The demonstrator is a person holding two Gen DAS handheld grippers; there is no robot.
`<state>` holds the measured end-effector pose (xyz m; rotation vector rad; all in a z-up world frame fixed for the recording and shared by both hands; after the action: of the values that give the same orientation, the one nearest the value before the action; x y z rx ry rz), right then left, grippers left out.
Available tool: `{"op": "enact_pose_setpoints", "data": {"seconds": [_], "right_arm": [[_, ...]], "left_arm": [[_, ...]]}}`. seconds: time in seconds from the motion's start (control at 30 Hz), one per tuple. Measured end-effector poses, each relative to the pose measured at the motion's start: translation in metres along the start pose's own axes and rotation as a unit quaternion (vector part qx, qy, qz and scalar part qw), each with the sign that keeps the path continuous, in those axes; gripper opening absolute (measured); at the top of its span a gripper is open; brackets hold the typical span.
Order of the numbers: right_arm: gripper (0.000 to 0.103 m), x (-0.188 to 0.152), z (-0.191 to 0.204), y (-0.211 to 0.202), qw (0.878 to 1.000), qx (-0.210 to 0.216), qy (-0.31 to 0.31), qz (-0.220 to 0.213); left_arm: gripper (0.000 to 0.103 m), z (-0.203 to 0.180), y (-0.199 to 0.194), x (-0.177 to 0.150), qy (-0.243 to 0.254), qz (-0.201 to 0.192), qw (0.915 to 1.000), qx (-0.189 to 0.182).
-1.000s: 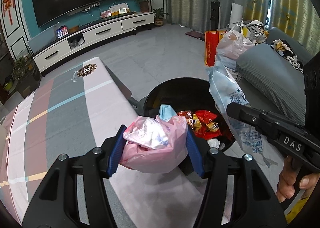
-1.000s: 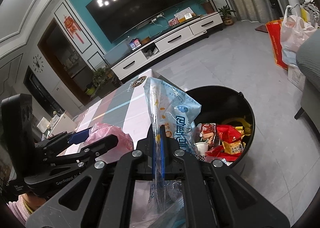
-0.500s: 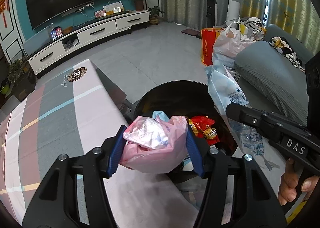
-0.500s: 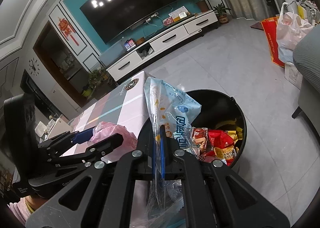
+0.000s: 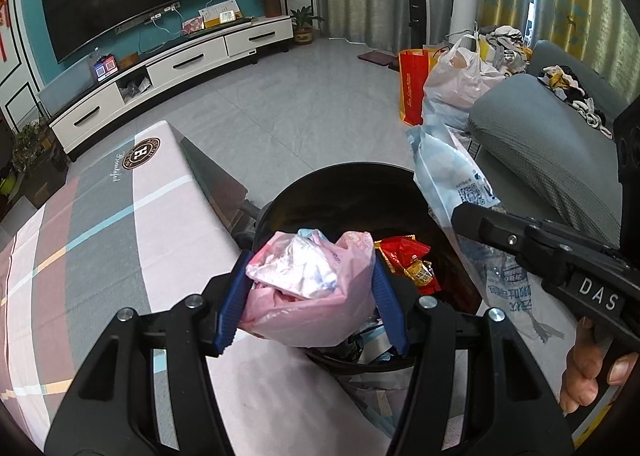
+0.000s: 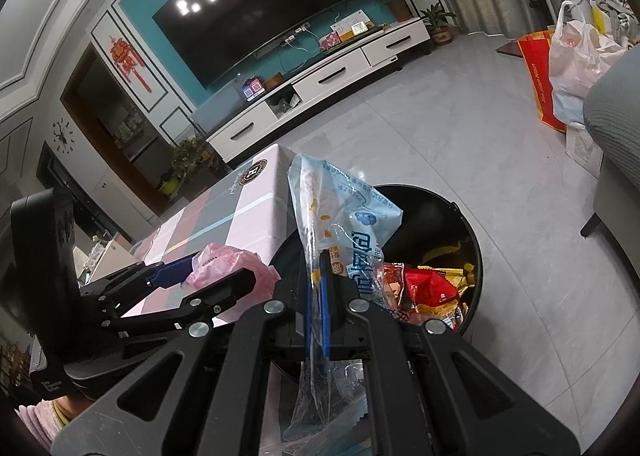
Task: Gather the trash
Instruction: 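Lower the pink bag and clear bag into the black bin with both tools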
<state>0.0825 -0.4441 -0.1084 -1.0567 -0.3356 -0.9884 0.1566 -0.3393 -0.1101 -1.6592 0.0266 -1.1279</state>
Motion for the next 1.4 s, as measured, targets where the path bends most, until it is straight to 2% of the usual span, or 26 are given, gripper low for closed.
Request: {"op": "enact_pose_setpoints", "data": {"seconds": [1.4], "right_arm": [[0.005, 0.0, -0.017, 0.035, 0.999, -0.007, 0.02, 0.025]], "left_arm": [[0.059, -0.007, 0.047, 0.0, 0.016, 0.04, 0.999, 0.005]]}}
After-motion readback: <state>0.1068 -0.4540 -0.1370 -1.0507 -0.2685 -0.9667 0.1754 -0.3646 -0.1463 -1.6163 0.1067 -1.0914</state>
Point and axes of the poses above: each gripper's, at about its wrist camera, not at the fingertips, and y roughly the way its jaws point, z to its left, x to its top, the point moved 6 cm from there along y, roughly the way its jaws point, and after that the axes turned 3 degrees about -x, right-handed, at the moved point
